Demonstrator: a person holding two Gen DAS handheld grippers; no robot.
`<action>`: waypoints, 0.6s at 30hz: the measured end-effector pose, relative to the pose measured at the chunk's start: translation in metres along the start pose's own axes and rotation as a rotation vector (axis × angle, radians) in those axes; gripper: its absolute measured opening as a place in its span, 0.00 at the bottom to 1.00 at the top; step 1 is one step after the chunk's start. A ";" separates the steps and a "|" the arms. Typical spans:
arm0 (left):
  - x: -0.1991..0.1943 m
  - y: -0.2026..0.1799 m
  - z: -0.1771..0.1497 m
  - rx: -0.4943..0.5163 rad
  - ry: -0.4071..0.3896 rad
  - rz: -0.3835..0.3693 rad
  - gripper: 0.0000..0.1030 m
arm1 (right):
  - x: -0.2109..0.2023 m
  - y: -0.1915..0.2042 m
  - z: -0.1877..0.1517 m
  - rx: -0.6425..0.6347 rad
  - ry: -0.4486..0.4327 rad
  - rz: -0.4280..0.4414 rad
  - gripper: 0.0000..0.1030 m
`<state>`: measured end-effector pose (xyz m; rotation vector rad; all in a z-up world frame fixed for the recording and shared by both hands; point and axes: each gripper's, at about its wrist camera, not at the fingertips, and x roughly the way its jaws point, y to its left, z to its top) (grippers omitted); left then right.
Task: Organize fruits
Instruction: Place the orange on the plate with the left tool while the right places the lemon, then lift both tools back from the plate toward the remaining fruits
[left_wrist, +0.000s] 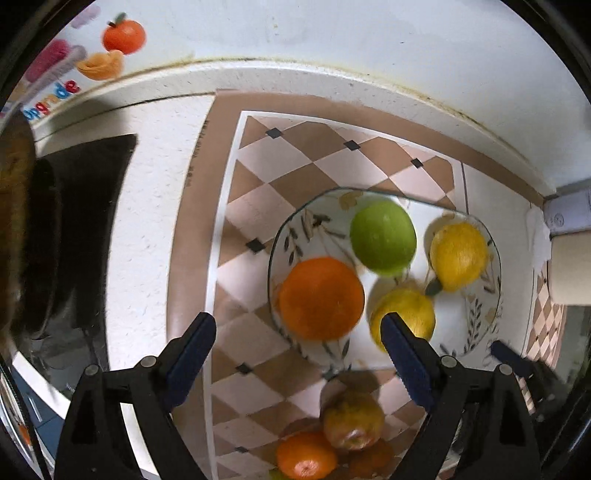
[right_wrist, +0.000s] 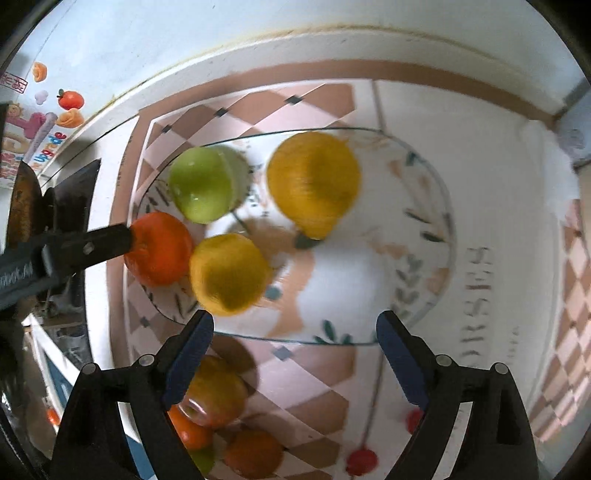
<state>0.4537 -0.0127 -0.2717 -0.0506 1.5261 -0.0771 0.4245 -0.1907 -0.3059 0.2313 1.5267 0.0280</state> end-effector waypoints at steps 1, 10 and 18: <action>-0.005 -0.001 -0.008 0.008 -0.010 0.001 0.89 | -0.004 -0.003 -0.002 0.002 -0.004 -0.007 0.89; -0.049 -0.004 -0.061 0.038 -0.128 0.008 0.89 | -0.057 -0.016 -0.041 0.014 -0.102 -0.052 0.89; -0.100 -0.011 -0.104 0.077 -0.280 0.039 0.89 | -0.112 -0.001 -0.077 0.002 -0.221 -0.073 0.89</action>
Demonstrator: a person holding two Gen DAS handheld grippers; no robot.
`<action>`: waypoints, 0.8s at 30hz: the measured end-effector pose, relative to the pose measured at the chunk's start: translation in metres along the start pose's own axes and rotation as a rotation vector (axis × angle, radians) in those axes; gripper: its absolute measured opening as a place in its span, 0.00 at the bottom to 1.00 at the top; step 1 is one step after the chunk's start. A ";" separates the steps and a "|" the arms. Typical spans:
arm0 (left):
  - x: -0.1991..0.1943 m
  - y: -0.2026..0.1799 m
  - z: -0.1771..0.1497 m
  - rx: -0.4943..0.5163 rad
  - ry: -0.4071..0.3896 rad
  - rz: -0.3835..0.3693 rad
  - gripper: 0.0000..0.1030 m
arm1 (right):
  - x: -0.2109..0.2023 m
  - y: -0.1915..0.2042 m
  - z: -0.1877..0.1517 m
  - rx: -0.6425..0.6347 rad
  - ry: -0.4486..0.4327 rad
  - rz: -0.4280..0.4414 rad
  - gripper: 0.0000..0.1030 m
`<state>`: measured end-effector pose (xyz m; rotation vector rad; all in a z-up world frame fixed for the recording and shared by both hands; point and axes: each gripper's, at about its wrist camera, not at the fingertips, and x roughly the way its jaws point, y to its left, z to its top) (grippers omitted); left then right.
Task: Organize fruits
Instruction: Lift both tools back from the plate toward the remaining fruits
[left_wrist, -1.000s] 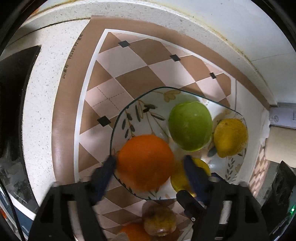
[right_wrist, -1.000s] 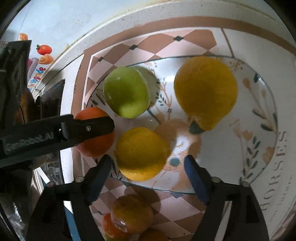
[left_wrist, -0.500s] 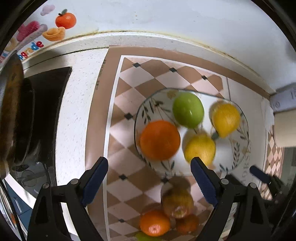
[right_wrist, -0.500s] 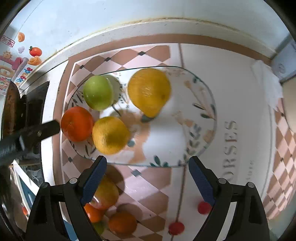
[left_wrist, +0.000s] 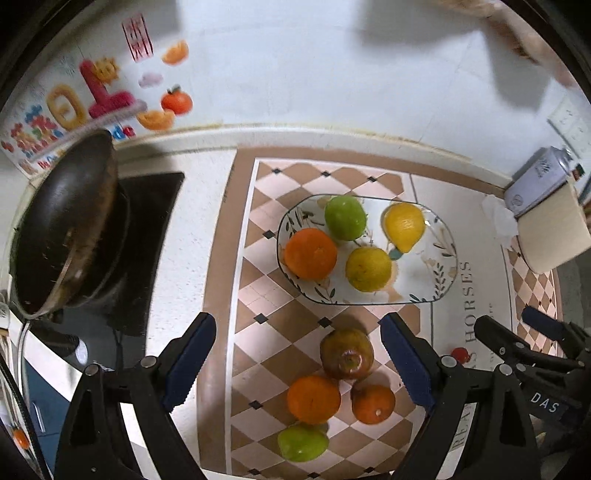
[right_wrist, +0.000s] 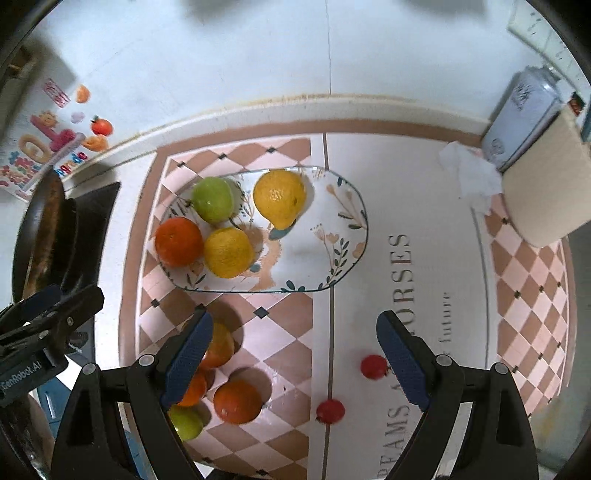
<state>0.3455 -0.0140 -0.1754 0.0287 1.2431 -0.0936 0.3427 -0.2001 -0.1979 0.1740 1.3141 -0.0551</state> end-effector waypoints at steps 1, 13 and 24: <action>-0.009 -0.001 -0.004 0.006 -0.019 0.002 0.89 | -0.008 0.001 -0.004 -0.005 -0.013 -0.005 0.89; -0.078 -0.003 -0.042 0.012 -0.165 -0.017 0.89 | -0.094 0.011 -0.051 -0.030 -0.152 -0.018 0.89; -0.111 -0.002 -0.062 0.030 -0.225 -0.016 0.89 | -0.144 0.014 -0.077 -0.007 -0.241 -0.010 0.89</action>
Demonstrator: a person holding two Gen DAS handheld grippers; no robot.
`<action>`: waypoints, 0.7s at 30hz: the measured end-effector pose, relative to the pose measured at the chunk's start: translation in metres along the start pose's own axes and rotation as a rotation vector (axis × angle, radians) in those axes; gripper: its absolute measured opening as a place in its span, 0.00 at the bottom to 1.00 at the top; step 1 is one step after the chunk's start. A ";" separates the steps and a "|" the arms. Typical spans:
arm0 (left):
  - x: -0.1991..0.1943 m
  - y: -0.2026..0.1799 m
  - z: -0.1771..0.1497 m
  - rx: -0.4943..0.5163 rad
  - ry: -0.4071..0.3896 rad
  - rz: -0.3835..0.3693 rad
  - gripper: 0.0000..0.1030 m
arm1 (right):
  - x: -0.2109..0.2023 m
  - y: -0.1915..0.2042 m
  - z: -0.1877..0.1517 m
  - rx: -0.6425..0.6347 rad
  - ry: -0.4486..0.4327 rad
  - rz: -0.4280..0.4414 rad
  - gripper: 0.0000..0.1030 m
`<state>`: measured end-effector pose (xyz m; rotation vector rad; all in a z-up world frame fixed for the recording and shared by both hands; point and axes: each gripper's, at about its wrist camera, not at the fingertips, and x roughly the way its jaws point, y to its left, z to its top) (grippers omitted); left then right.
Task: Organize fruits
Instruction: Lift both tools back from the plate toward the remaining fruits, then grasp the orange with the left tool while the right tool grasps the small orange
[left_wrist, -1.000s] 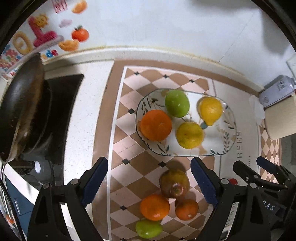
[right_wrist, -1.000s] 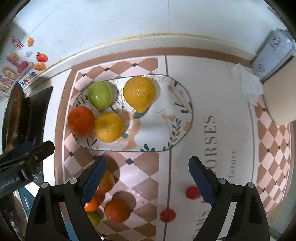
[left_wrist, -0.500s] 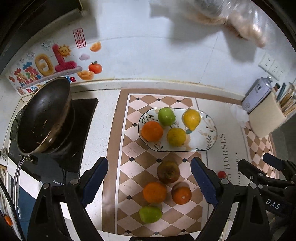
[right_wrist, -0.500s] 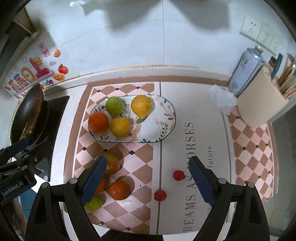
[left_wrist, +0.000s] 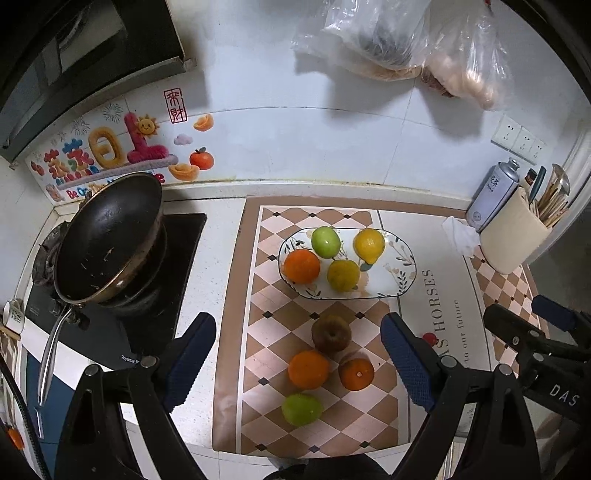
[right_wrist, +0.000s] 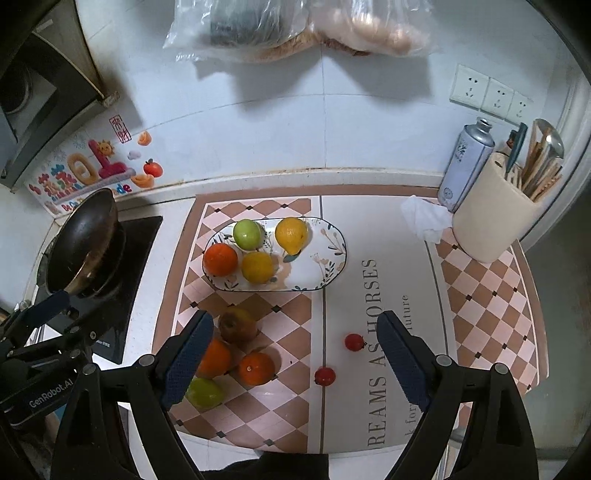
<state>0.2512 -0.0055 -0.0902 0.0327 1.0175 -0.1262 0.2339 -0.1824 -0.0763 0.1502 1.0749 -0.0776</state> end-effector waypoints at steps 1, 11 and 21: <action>-0.002 0.000 0.000 0.000 -0.003 -0.003 0.89 | -0.001 0.000 -0.001 0.003 -0.001 0.001 0.89; -0.004 -0.003 0.000 0.003 -0.002 -0.019 0.89 | -0.006 -0.005 -0.009 0.031 0.007 0.012 0.89; 0.078 0.023 -0.021 -0.025 0.185 0.107 1.00 | 0.094 -0.003 -0.032 0.069 0.221 0.163 0.89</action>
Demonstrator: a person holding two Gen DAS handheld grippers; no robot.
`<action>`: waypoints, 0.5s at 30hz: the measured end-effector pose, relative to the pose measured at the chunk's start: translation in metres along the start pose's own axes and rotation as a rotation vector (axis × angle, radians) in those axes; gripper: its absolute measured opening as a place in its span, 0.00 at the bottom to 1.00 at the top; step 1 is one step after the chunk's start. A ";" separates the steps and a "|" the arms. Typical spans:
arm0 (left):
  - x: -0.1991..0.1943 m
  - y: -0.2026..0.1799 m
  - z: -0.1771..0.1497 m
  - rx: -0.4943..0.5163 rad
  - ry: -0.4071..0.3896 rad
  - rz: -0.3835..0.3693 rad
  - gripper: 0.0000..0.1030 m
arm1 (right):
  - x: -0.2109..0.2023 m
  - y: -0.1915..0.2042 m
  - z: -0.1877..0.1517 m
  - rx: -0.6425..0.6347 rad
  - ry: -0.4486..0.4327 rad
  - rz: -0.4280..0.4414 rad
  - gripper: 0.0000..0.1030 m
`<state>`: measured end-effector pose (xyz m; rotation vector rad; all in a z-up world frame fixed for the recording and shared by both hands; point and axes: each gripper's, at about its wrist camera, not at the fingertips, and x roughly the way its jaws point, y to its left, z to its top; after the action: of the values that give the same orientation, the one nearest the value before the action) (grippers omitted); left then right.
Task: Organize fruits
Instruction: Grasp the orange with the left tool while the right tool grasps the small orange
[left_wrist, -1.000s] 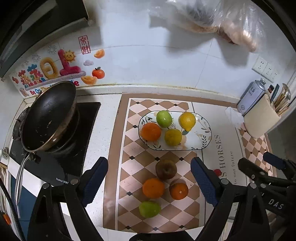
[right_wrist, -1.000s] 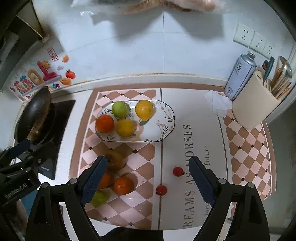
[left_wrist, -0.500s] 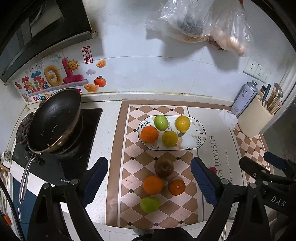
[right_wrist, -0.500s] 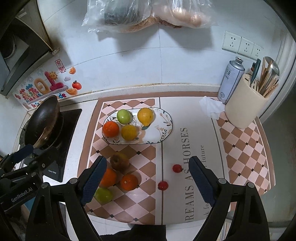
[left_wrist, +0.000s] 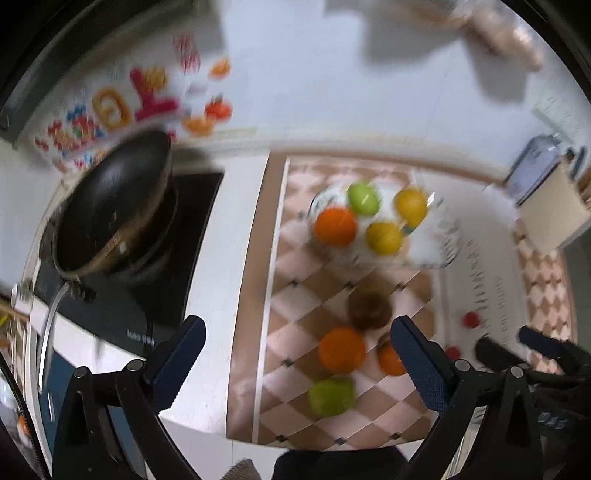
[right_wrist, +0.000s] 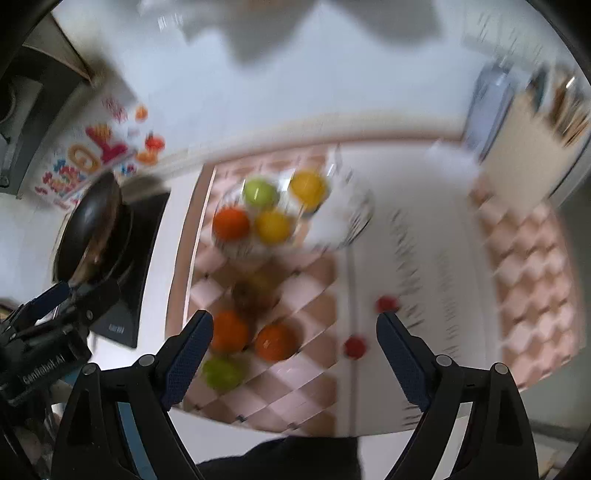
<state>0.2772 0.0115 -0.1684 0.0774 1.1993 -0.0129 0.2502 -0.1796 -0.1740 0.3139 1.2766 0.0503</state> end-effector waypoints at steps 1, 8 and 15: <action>0.010 0.003 -0.003 -0.005 0.026 0.010 1.00 | 0.021 -0.001 -0.002 0.003 0.044 0.019 0.89; 0.077 0.011 -0.023 -0.072 0.228 -0.027 0.99 | 0.151 -0.005 -0.020 0.055 0.290 0.093 0.74; 0.119 -0.015 -0.017 -0.041 0.337 -0.080 0.99 | 0.174 -0.009 -0.030 -0.033 0.310 0.038 0.57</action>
<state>0.3039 0.0012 -0.2859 -0.0047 1.5380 -0.0469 0.2723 -0.1453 -0.3455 0.3093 1.5751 0.1570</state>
